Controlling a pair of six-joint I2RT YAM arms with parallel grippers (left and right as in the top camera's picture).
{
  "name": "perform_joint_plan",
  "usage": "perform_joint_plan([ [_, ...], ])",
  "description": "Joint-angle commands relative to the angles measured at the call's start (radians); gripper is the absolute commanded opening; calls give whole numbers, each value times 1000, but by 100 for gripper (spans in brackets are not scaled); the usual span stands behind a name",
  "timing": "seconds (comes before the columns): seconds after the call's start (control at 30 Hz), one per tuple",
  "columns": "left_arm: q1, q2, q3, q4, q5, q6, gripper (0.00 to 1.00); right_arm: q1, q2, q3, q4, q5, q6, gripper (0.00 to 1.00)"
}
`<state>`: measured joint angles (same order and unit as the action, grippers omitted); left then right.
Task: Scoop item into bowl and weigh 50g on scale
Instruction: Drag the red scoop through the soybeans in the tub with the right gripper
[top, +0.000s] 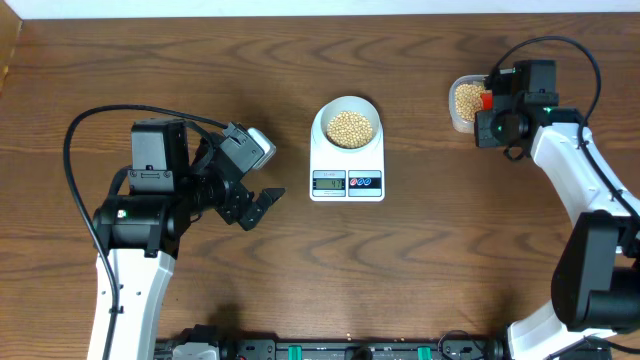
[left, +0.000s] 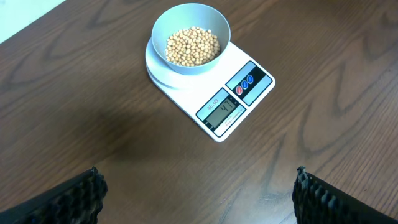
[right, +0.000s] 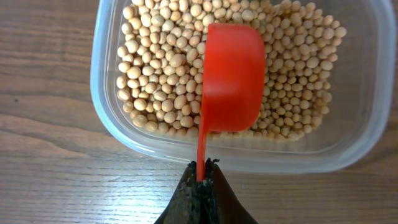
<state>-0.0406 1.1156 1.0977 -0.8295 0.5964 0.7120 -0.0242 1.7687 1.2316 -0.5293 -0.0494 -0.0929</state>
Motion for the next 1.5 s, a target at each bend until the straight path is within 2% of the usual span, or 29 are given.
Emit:
perform_joint_plan([
  [0.0,5,3,19,0,2,13,98,-16,-62,12,-6,-40,30,1],
  [0.1,5,3,19,0,2,13,98,-27,-64,12,-8,-55,47,1],
  [0.23,5,3,19,0,2,13,98,-50,-64,12,-9,-180,53,1],
  [0.7,5,3,19,0,2,13,98,-149,-64,12,-10,-277,216,1],
  [1.17,5,3,19,0,2,13,98,-272,-64,12,-5,-544,306,1],
  [1.47,5,3,19,0,2,13,98,-325,-64,12,3,-726,306,1],
])
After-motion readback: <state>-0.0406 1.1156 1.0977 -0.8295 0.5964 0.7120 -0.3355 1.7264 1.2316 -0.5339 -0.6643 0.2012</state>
